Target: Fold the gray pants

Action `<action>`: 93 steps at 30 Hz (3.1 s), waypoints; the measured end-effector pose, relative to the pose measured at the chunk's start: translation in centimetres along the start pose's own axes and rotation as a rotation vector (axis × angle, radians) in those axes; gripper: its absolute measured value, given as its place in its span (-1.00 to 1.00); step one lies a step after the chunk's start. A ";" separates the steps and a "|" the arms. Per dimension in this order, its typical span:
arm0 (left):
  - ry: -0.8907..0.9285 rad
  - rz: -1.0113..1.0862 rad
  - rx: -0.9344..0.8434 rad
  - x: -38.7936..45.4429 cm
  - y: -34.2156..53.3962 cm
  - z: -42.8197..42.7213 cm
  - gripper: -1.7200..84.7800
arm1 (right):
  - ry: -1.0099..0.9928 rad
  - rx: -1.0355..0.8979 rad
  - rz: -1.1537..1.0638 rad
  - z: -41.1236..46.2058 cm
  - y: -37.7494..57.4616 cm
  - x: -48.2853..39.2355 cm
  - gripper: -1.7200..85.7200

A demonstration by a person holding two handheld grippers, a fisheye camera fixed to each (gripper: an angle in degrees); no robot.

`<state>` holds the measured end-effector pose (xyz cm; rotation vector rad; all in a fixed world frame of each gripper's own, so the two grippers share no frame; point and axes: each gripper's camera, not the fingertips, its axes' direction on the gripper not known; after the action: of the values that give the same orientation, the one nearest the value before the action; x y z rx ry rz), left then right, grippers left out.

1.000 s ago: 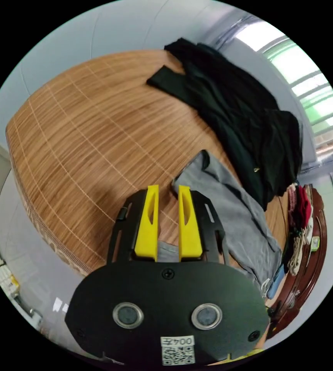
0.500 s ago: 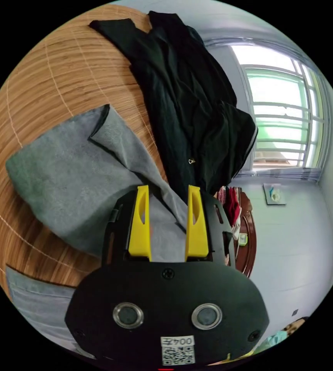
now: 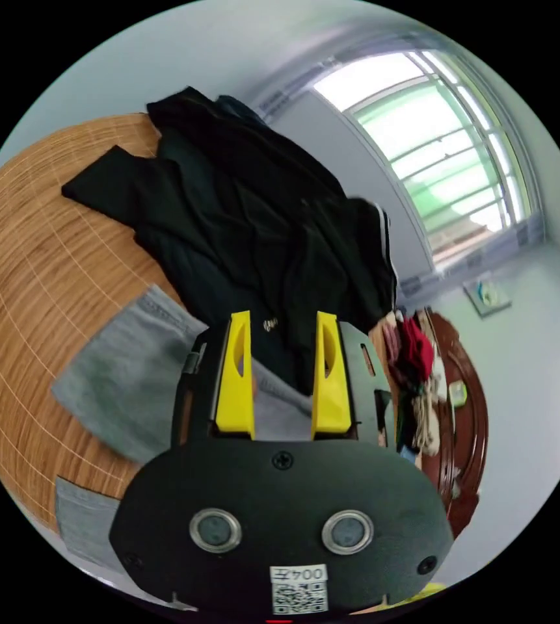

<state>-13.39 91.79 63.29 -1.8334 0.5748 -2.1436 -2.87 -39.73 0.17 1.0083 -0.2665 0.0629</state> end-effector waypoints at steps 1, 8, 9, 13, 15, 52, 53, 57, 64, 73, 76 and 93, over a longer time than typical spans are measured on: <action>0.005 0.068 -0.039 1.7 3.4 0.9 -0.65 | -0.002 0.018 0.007 0.3 0.4 0.0 -0.94; -0.123 0.497 -0.195 13.8 27.0 6.1 -0.67 | 0.023 0.192 0.025 1.2 3.9 -2.1 -0.82; -0.142 0.515 -0.182 14.5 28.2 6.2 -0.67 | 0.018 0.215 0.022 0.9 4.1 -2.4 -0.79; -0.278 0.585 -0.056 18.0 34.7 7.2 -0.71 | -0.067 0.388 -0.045 -1.7 2.8 -5.2 -0.66; -0.301 0.577 -0.082 18.3 36.3 9.2 -0.72 | -0.052 0.380 -0.105 -1.9 0.4 -6.8 -0.68; -0.277 0.464 -0.244 14.8 37.7 17.2 -0.92 | 0.429 -0.005 -0.584 3.3 -34.0 -12.5 -0.91; -0.281 0.467 -0.243 14.8 37.7 17.3 -0.92 | 0.416 0.023 -0.553 2.7 -34.3 -12.0 -0.93; -0.282 0.467 -0.243 14.8 37.6 17.4 -0.93 | 0.371 0.099 -0.425 1.6 -35.4 -10.1 -0.93; -0.291 0.476 -0.249 15.1 37.6 17.6 -0.93 | 0.273 0.112 -0.190 2.9 -36.9 -7.7 -0.80; -0.275 0.469 -0.251 15.4 37.2 17.2 -0.92 | 0.297 0.372 -0.096 -1.1 -26.8 -10.3 -0.68; -0.251 0.469 -0.261 15.4 37.0 16.9 -0.92 | 0.410 0.429 0.018 -0.8 -21.5 -8.7 -0.67; -0.572 0.609 -0.116 23.0 28.7 20.8 -0.95 | 0.178 0.536 0.267 -1.6 -8.3 2.4 -0.86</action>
<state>1.59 53.48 72.95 -1.8840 0.9611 -1.1568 1.19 -42.99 -6.86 1.4840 -0.2237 0.4855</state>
